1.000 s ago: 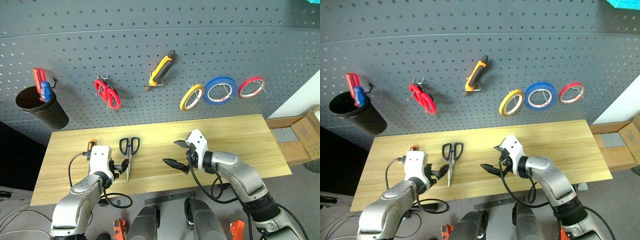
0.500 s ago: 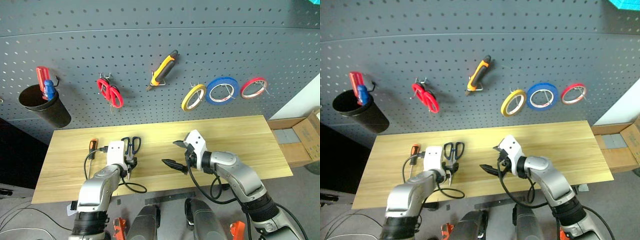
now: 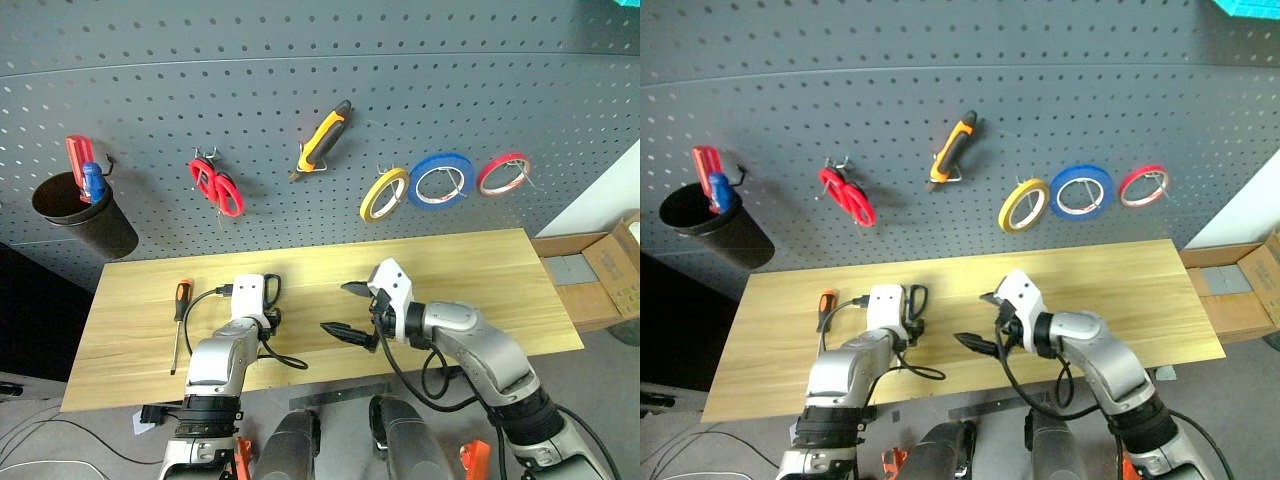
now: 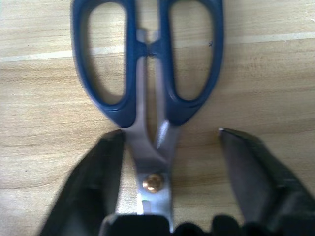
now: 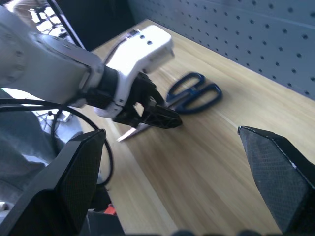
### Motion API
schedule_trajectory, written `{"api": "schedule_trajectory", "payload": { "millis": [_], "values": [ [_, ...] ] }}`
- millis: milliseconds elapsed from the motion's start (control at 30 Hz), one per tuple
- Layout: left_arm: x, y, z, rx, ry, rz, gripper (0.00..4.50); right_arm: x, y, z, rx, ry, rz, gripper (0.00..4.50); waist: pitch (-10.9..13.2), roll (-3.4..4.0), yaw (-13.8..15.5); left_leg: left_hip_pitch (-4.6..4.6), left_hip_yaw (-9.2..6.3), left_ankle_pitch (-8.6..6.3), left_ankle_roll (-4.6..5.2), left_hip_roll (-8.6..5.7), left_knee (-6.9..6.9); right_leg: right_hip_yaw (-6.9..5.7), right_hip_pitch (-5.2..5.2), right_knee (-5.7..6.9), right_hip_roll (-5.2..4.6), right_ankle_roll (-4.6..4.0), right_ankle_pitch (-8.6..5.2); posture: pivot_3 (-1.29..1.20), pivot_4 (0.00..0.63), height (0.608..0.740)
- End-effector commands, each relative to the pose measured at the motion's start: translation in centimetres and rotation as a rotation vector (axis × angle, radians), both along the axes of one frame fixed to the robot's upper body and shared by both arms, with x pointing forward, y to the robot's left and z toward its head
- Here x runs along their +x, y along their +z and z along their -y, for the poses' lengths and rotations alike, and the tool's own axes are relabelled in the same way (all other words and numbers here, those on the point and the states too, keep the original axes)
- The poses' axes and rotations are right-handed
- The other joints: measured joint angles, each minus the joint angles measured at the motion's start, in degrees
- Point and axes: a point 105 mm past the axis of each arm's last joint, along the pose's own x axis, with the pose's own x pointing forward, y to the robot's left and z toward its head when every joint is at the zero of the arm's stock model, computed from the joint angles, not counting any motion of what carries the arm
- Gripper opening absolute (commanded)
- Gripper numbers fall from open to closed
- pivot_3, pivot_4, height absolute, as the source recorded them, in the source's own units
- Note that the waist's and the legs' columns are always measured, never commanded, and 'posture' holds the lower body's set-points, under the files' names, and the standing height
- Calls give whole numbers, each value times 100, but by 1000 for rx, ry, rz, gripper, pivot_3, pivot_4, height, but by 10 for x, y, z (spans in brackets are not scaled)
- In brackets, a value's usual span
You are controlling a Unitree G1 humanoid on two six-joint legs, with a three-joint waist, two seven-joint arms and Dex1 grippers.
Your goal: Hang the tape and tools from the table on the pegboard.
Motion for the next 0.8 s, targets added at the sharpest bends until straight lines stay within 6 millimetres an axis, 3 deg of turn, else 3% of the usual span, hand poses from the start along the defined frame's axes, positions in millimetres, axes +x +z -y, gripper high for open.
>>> {"api": "schedule_trajectory", "payload": {
  "millis": [33,133,167,400,533,667,800],
  "values": [
    [-10,-12,-8,24,18,-62,1568,0,14,-1,25,12,43,4500,0,0,0,6,0,0,1,0,-2,0,6,-2,0,1,0,-61,305,740],
    [-10,-8,-12,31,16,-53,650,3,15,-1,22,10,51,4500,0,0,-1,21,-2,-1,1,1,-4,-2,23,-11,0,2,-1,-54,298,740],
    [-11,-7,-13,28,11,-46,558,4,15,-1,18,10,56,4500,0,0,-1,22,-2,-1,1,1,-4,-3,24,-12,0,2,-1,-51,297,740],
    [-23,10,-22,56,-71,71,548,11,20,0,19,15,77,4500,0,0,-8,20,-5,-1,-1,4,-15,-7,23,-32,1,2,0,-33,276,740],
    [-26,45,-8,-6,-212,287,530,16,21,2,13,23,86,4500,0,1,25,6,-8,-2,0,3,-18,-9,19,-54,0,0,1,-17,263,740],
    [-45,85,1,-75,-317,512,500,17,20,3,12,49,77,4500,0,1,79,-4,-15,-6,5,2,-17,-21,21,-67,-6,0,1,11,257,740],
    [-63,108,-4,-2,-359,712,469,8,40,1,132,140,54,4500,1,2,106,-4,-15,-7,7,4,-23,-23,21,-69,-5,-1,1,22,258,740]
  ]
}}
